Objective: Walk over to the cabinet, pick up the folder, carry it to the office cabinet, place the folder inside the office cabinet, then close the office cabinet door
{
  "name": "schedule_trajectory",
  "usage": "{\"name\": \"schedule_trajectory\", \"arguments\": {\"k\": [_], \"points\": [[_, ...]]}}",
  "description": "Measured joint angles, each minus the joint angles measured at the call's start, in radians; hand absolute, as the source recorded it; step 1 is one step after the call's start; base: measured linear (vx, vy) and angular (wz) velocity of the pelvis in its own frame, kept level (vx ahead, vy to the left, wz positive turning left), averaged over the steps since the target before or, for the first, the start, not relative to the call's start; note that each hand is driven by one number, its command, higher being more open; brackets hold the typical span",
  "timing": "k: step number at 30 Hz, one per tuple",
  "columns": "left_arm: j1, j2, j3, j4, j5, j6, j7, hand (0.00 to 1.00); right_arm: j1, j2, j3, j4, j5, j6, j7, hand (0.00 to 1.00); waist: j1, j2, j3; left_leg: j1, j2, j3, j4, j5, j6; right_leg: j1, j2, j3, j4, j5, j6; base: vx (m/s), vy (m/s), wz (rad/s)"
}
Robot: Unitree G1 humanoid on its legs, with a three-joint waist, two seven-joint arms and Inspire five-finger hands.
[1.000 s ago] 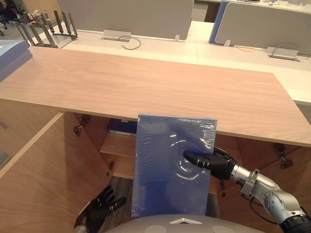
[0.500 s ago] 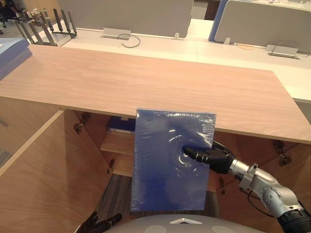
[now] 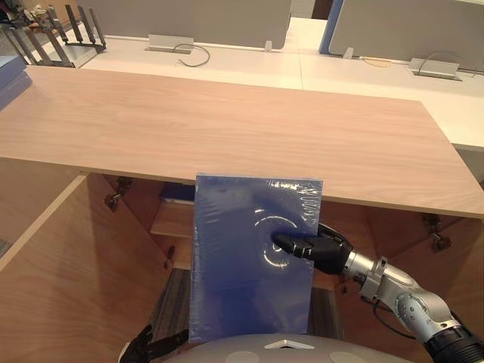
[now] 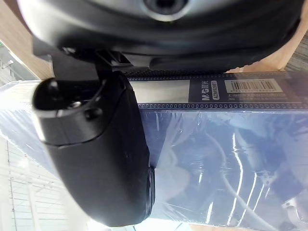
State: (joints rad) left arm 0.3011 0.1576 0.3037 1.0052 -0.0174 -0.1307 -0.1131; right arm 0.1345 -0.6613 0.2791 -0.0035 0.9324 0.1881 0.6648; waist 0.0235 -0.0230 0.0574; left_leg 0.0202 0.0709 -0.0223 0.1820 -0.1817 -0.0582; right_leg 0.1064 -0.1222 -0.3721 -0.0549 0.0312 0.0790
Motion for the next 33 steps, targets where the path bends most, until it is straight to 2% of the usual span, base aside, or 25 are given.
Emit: {"name": "schedule_trajectory", "arguments": {"k": [5,8,14,19,22,27,30,33], "points": [[-0.020,0.009,-0.027,-0.003,0.005,0.000,0.002,1.00,0.007,0.000,0.007,-0.027,0.000,-0.021,0.001,0.00,0.003,0.009,0.009,-0.041,0.006,0.015,0.024,-0.010,-0.001,-0.051,0.000,0.016,0.026,-0.004,-0.001,0.00,0.004,-0.11],[-0.060,0.014,-0.044,-0.005,0.022,-0.001,0.003,1.00,-0.002,-0.003,0.008,-0.053,0.008,-0.028,-0.001,0.00,0.003,0.022,0.044,-0.088,0.010,0.014,0.108,-0.042,0.003,-0.104,-0.004,0.023,0.118,-0.042,-0.005,-0.04,0.017,-0.04],[-0.115,0.021,-0.082,-0.023,0.020,-0.003,0.023,1.00,-0.079,-0.044,0.079,-0.054,0.019,-0.028,-0.011,0.00,0.011,0.018,0.096,-0.176,0.010,0.016,0.258,-0.104,0.017,-0.216,-0.035,0.052,0.326,-0.126,-0.003,-0.10,0.017,-0.04],[-0.124,0.019,-0.102,-0.035,0.019,-0.012,0.045,1.00,-0.120,-0.102,0.143,-0.079,-0.029,-0.029,-0.019,0.00,0.030,0.013,0.108,-0.185,0.006,0.025,0.289,-0.113,0.025,-0.228,-0.048,0.063,0.359,-0.133,0.001,-0.07,0.002,-0.02],[-0.121,0.017,-0.102,-0.035,0.019,-0.020,0.059,1.00,-0.153,-0.175,0.158,-0.181,-0.067,-0.071,-0.011,0.00,0.029,0.010,0.110,-0.178,0.007,0.032,0.289,-0.113,0.025,-0.228,-0.048,0.072,0.360,-0.132,0.002,-0.02,-0.032,-0.07],[-0.119,0.017,-0.103,-0.036,0.020,-0.029,0.084,1.00,-0.193,-0.278,0.157,-0.280,-0.129,-0.180,0.029,0.00,0.028,0.000,0.116,-0.165,0.010,0.039,0.290,-0.113,0.025,-0.228,-0.049,0.078,0.376,-0.135,-0.002,0.00,-0.025,-0.04],[-0.119,0.016,-0.104,-0.037,0.020,-0.040,0.091,1.00,-0.194,-0.280,0.157,-0.281,-0.135,-0.194,0.031,0.00,0.029,-0.001,0.120,-0.168,0.013,0.039,0.310,-0.122,0.025,-0.232,-0.049,0.079,0.393,-0.143,-0.002,-0.01,0.002,-0.02],[-0.121,0.015,-0.104,-0.066,0.019,-0.047,0.100,1.00,-0.220,-0.302,0.160,-0.303,-0.138,-0.207,0.039,0.00,0.030,0.002,0.147,-0.211,0.025,0.050,0.395,-0.161,0.025,-0.284,-0.051,0.105,0.482,-0.175,-0.006,-0.10,0.012,-0.16]]}}
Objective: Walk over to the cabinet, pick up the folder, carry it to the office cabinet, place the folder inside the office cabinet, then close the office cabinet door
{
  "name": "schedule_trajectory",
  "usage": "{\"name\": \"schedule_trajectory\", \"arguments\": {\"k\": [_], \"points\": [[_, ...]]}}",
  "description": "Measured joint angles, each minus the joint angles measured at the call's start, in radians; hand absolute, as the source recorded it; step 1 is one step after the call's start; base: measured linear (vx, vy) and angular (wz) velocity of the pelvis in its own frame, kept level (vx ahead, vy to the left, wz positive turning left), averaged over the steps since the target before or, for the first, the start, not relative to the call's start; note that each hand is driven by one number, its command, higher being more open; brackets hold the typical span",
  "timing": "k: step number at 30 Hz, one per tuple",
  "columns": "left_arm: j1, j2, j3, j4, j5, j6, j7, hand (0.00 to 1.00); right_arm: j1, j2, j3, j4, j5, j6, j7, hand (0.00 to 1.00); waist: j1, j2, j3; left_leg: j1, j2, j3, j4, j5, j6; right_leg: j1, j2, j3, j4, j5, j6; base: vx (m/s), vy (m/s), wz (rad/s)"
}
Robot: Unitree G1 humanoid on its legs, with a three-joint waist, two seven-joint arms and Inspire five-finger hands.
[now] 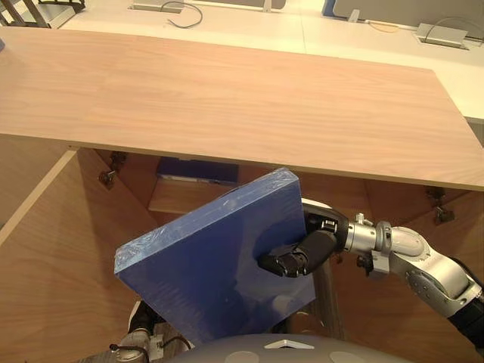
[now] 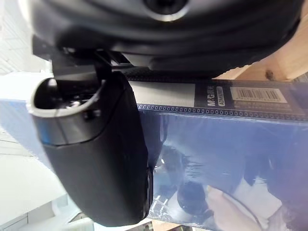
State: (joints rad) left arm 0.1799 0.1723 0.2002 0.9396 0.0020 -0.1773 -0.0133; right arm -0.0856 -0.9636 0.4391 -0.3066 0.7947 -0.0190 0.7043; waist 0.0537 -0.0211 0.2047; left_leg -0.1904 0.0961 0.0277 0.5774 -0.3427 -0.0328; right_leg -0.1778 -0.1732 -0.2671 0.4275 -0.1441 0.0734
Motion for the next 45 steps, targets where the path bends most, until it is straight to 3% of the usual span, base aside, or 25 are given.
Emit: {"name": "schedule_trajectory", "arguments": {"k": [6,9,14,20,32,38,41,45], "points": [[-0.049,-0.001,-0.002,-0.065,0.000,-0.022,0.008,1.00,-0.099,-0.064,0.013,-0.042,0.005,-0.019,0.021,0.00,-0.002,0.008,0.081,-0.167,0.002,0.002,0.206,-0.068,0.006,-0.189,-0.036,0.031,0.220,-0.073,-0.006,-0.12,0.012,-0.09],[-0.063,-0.006,-0.004,-0.092,-0.003,-0.027,0.013,1.00,-0.151,-0.080,0.039,-0.042,-0.003,-0.045,0.022,0.00,0.001,0.010,0.093,-0.244,0.002,-0.007,0.267,-0.080,0.005,-0.263,-0.048,0.032,0.279,-0.086,-0.012,-0.08,0.001,0.03],[-0.071,-0.010,-0.018,-0.131,-0.032,-0.042,0.029,1.00,-0.170,-0.095,0.042,-0.043,-0.029,-0.088,0.012,0.00,0.015,0.008,0.107,-0.339,0.003,-0.011,0.342,-0.103,0.006,-0.360,-0.055,0.046,0.353,-0.110,-0.020,-0.05,0.002,-0.03],[-0.104,-0.011,-0.044,-0.156,-0.035,-0.040,0.039,1.00,-0.170,-0.083,0.021,-0.006,-0.072,-0.096,-0.014,0.00,0.022,0.012,0.132,-0.397,0.001,-0.012,0.392,-0.118,0.014,-0.414,-0.066,0.052,0.396,-0.119,-0.014,0.00,0.006,0.00],[-0.105,-0.015,-0.091,-0.262,-0.044,-0.033,0.054,1.00,-0.163,0.063,-0.014,0.184,-0.187,-0.093,-0.027,0.00,0.013,0.011,0.150,-0.505,0.006,-0.023,0.489,-0.140,0.018,-0.515,-0.072,0.054,0.489,-0.137,-0.015,-0.03,-0.003,0.00],[-0.140,-0.013,-0.123,-0.297,-0.076,-0.031,0.051,1.00,-0.163,0.149,-0.045,0.267,-0.188,-0.061,-0.027,0.00,0.017,0.019,0.187,-0.592,0.008,-0.031,0.556,-0.144,0.025,-0.597,-0.077,0.063,0.550,-0.140,-0.019,-0.07,0.000,-0.01],[-0.153,-0.013,-0.127,-0.330,-0.083,-0.028,0.046,1.00,-0.163,0.227,-0.090,0.314,-0.198,-0.054,-0.100,0.00,0.020,0.018,0.213,-0.627,0.010,-0.033,0.583,-0.145,0.026,-0.631,-0.079,0.066,0.572,-0.140,-0.020,-0.08,0.000,-0.02],[-0.159,-0.015,-0.133,-0.374,-0.114,-0.014,0.042,1.00,-0.168,0.358,-0.218,0.422,-0.192,-0.053,-0.265,0.00,0.028,0.021,0.235,-0.677,0.012,-0.035,0.619,-0.147,0.030,-0.680,-0.082,0.072,0.604,-0.140,-0.021,-0.05,0.003,-0.02]]}}
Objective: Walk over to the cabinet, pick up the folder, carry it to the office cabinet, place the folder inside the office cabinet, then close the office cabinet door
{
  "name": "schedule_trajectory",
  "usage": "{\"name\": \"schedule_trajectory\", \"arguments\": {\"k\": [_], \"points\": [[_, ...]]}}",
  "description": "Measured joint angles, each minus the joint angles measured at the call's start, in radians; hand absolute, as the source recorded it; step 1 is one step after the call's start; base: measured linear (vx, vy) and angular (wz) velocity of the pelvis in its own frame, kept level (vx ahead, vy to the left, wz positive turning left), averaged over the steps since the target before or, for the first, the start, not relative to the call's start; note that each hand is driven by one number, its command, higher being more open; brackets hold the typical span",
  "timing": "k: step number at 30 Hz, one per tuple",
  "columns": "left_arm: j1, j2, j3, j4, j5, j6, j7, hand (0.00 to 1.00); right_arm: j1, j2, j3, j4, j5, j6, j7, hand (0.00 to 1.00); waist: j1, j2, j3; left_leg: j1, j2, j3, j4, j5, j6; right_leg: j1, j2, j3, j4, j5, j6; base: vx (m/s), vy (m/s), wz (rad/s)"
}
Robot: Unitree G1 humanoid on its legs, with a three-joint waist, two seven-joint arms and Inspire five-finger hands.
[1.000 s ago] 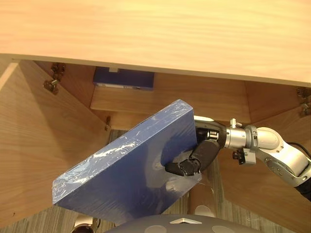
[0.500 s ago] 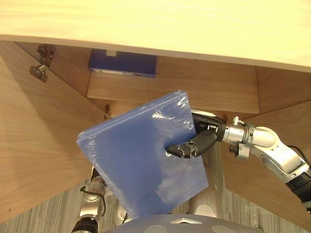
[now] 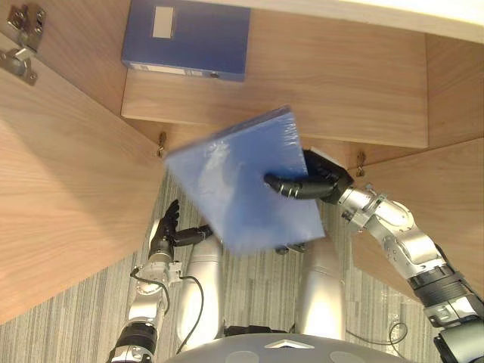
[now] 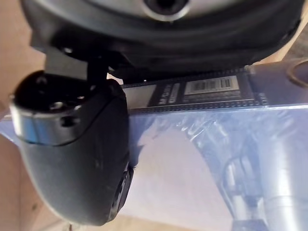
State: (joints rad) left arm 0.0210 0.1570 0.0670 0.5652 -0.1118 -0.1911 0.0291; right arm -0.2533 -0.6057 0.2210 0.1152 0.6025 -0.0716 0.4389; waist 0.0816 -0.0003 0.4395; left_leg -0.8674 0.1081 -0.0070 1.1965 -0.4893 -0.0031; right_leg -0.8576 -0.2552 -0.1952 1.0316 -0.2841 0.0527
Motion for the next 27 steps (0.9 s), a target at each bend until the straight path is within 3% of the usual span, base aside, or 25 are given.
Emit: {"name": "schedule_trajectory", "arguments": {"k": [6,12,22,27], "points": [[0.009,-0.003,-0.006,-0.061,-0.010,0.011,-0.003,1.00,0.011,0.107,-0.057,0.039,0.044,0.000,-0.088,0.00,0.000,0.001,0.011,-0.001,0.004,0.001,0.001,-0.002,-0.001,-0.003,-0.001,-0.002,0.007,-0.005,-0.006,0.00,0.000,0.00],[0.012,-0.021,-0.008,-0.113,-0.010,0.021,0.003,1.00,0.031,0.192,-0.128,0.038,0.141,-0.001,-0.101,0.00,0.004,0.003,0.012,-0.001,0.005,-0.001,0.003,-0.005,-0.005,-0.008,-0.004,-0.004,0.023,-0.019,-0.011,0.00,0.000,0.00],[0.019,-0.043,0.009,-0.193,-0.010,0.022,0.006,1.00,0.106,0.244,-0.271,-0.024,0.237,-0.003,-0.103,0.00,0.001,0.005,0.012,-0.029,0.016,-0.015,0.030,-0.022,-0.014,-0.028,-0.003,-0.018,0.051,-0.042,-0.019,0.01,-0.002,0.00],[0.019,-0.066,0.012,-0.235,-0.010,0.023,0.012,1.00,0.126,0.343,-0.354,-0.090,0.371,-0.025,-0.108,0.00,0.002,0.010,0.011,-0.035,0.028,-0.010,0.055,-0.036,-0.014,-0.036,-0.002,-0.017,0.078,-0.058,-0.021,0.01,-0.001,-0.02]]}}
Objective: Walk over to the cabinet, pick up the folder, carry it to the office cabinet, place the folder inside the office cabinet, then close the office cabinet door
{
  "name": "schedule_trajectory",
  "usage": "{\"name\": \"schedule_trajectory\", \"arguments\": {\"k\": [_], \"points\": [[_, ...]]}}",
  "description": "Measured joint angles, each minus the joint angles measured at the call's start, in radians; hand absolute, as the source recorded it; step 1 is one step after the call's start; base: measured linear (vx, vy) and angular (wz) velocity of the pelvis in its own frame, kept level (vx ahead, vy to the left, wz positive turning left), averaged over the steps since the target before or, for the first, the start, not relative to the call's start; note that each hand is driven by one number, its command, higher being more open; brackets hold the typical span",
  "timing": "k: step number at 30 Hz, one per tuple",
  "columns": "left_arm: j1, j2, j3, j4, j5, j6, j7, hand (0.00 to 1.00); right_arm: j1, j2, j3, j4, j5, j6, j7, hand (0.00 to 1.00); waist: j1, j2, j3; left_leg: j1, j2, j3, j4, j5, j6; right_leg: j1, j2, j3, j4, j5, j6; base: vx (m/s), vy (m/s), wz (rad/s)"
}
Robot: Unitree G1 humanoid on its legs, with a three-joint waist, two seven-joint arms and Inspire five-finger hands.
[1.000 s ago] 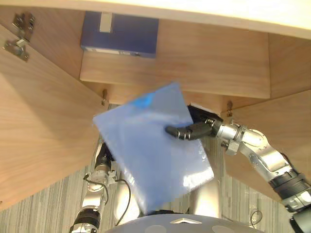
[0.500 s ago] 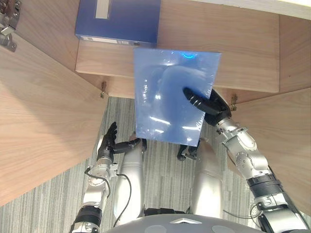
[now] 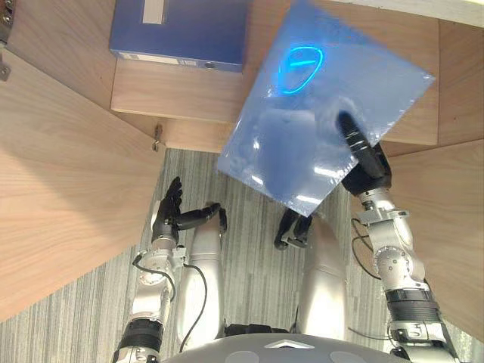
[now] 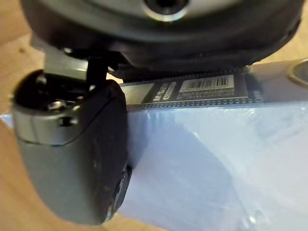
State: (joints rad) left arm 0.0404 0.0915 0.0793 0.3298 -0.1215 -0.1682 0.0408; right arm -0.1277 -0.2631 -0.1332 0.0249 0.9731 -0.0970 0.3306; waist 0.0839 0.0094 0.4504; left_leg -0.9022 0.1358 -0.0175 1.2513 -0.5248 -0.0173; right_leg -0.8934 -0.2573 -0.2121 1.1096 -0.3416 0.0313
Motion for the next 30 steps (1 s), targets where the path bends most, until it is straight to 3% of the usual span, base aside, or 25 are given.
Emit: {"name": "schedule_trajectory", "arguments": {"k": [7,10,16,23,30], "points": [[0.002,-0.016,-0.003,-0.015,0.000,0.006,0.024,1.00,-0.006,0.120,-0.076,-0.002,0.140,-0.118,-0.118,0.00,0.002,0.007,-0.002,-0.003,0.015,0.002,0.012,-0.013,-0.003,-0.008,0.008,0.001,0.015,-0.010,-0.007,0.01,-0.009,-0.04],[0.002,-0.020,-0.007,-0.016,0.000,0.016,0.031,1.00,-0.017,0.171,-0.084,-0.001,0.182,-0.170,-0.183,0.00,0.003,0.027,-0.005,-0.004,0.015,0.000,0.013,-0.014,-0.006,-0.011,0.008,0.001,0.021,-0.016,-0.011,0.00,0.000,0.00],[0.004,-0.044,-0.027,-0.017,-0.006,0.017,0.065,1.00,-0.069,0.228,-0.081,0.032,0.222,-0.210,-0.254,0.00,0.020,0.060,-0.020,-0.003,0.016,-0.004,0.014,-0.018,-0.013,-0.013,0.008,0.000,0.030,-0.024,-0.016,0.00,0.000,0.00],[0.009,-0.048,-0.037,-0.023,-0.008,0.017,0.069,1.00,-0.145,0.267,-0.052,0.089,0.272,-0.227,-0.307,0.00,0.029,0.062,-0.022,-0.006,0.011,-0.014,0.017,-0.021,-0.019,-0.014,0.002,-0.006,0.042,-0.036,-0.017,0.01,-0.009,0.03],[0.012,-0.048,-0.078,-0.023,-0.029,0.017,0.081,1.00,-0.238,0.309,-0.056,0.091,0.376,-0.313,-0.361,0.00,0.048,0.067,-0.025,-0.014,-0.002,-0.023,0.016,-0.021,-0.019,-0.017,-0.010,-0.011,0.044,-0.041,-0.015,0.02,0.003,0.04]]}}
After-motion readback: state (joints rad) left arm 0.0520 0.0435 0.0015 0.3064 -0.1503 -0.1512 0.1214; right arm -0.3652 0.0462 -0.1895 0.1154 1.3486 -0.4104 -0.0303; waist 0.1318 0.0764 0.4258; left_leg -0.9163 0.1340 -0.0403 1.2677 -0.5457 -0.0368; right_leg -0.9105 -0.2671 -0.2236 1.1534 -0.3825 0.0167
